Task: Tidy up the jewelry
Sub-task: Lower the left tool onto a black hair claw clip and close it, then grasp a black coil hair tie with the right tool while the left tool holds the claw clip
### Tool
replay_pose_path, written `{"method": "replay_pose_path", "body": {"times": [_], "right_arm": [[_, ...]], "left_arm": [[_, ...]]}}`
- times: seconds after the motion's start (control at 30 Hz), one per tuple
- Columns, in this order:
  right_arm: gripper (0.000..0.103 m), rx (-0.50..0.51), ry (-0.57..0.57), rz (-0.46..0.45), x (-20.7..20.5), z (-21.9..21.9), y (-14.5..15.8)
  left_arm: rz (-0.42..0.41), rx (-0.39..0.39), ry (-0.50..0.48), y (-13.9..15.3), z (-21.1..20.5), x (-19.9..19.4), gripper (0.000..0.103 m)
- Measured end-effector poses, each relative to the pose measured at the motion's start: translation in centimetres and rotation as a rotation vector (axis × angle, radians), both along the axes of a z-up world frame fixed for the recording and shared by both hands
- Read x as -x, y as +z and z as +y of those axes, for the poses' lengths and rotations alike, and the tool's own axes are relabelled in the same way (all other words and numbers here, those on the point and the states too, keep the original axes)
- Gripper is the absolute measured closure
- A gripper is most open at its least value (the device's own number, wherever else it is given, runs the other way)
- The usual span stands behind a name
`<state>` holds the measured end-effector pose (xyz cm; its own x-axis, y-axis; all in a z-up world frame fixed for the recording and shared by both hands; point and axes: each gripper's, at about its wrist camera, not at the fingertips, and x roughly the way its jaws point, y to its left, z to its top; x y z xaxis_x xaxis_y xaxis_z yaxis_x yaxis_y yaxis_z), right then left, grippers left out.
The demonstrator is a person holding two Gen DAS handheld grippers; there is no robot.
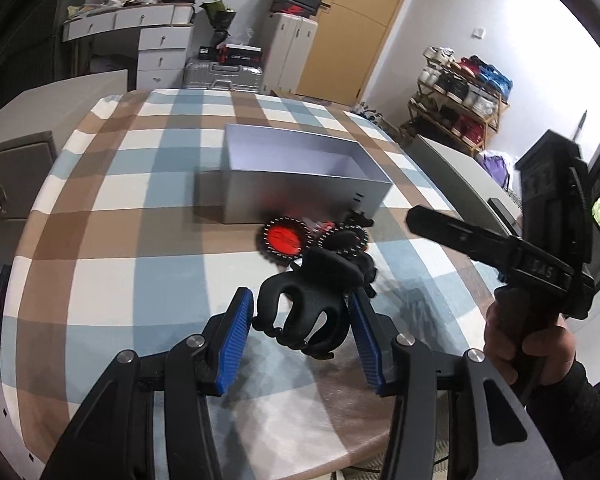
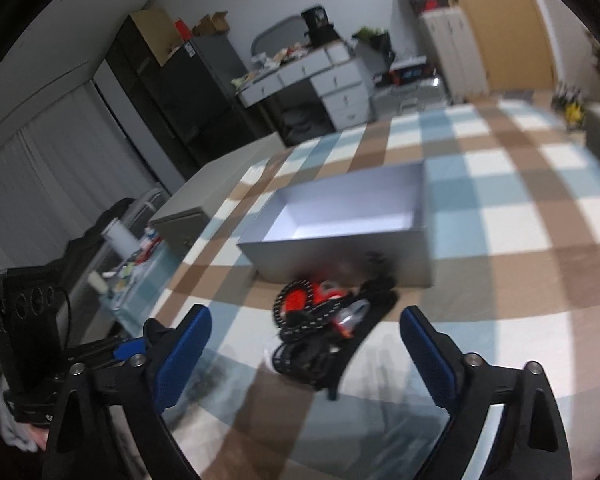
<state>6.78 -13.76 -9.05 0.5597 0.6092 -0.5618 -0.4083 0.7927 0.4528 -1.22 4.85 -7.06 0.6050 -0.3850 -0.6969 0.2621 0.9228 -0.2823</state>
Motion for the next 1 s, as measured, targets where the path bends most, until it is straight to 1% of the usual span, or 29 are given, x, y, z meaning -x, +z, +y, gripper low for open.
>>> {"method": "replay_pose_path", "body": {"times": [0.17,0.23,0.27,0.33,0.4,0.43,0.5,0.6,0.67,0.73,0.87,1.0], "right_arm": [[0.028,-0.063,0.020,0.108,-1.4,0.5,-1.5],[0.036,-0.077,0.012,0.131,-1.7,0.4,-1.6],[0.038,-0.081,0.003,0.145,-1.8,0.2,-1.7],[0.049,-0.083,0.002,0.158,-2.0,0.2,-1.8],[0.056,-0.076,0.005,0.171,-2.1,0.4,-1.9],[0.059,-0.069,0.006,0.176,-2.2,0.5,-2.0],[0.063,-0.058,0.008,0.185,-2.3,0.5,-2.2],[0.073,-0.049,0.011,0.196,-2.4,0.7,-2.3],[0.078,-0.041,0.019,0.200,-2.4,0.9,-2.3],[0.088,-0.036,0.021,0.201,-2.6,1.0,-2.4],[0.092,-0.046,0.028,0.207,-2.7,1.1,-2.5],[0.094,-0.036,0.033,0.175,-2.4,1.3,-2.1]], "left_arm": [[0.009,0.011,0.010,-0.5,0.9,-0.7,0.060],[0.015,0.024,0.009,-0.6,1.3,-1.0,0.060],[0.017,0.027,0.010,-0.7,1.4,-1.1,0.060],[0.017,0.028,0.009,-0.8,1.5,-1.3,0.060],[0.022,0.034,0.006,-1.0,1.6,-1.6,0.060],[0.024,0.037,0.006,-0.9,1.7,-1.6,0.060],[0.030,0.041,0.001,-1.1,1.8,-1.8,0.060],[0.032,0.042,-0.008,-1.1,1.8,-2.2,0.060],[0.036,0.043,-0.011,-1.2,1.8,-2.4,0.060],[0.041,0.050,-0.013,-1.2,1.9,-2.6,0.060],[0.042,0.052,-0.014,-1.1,2.0,-2.6,0.060],[0.044,0.053,-0.011,-1.0,2.0,-2.6,0.060]]}}
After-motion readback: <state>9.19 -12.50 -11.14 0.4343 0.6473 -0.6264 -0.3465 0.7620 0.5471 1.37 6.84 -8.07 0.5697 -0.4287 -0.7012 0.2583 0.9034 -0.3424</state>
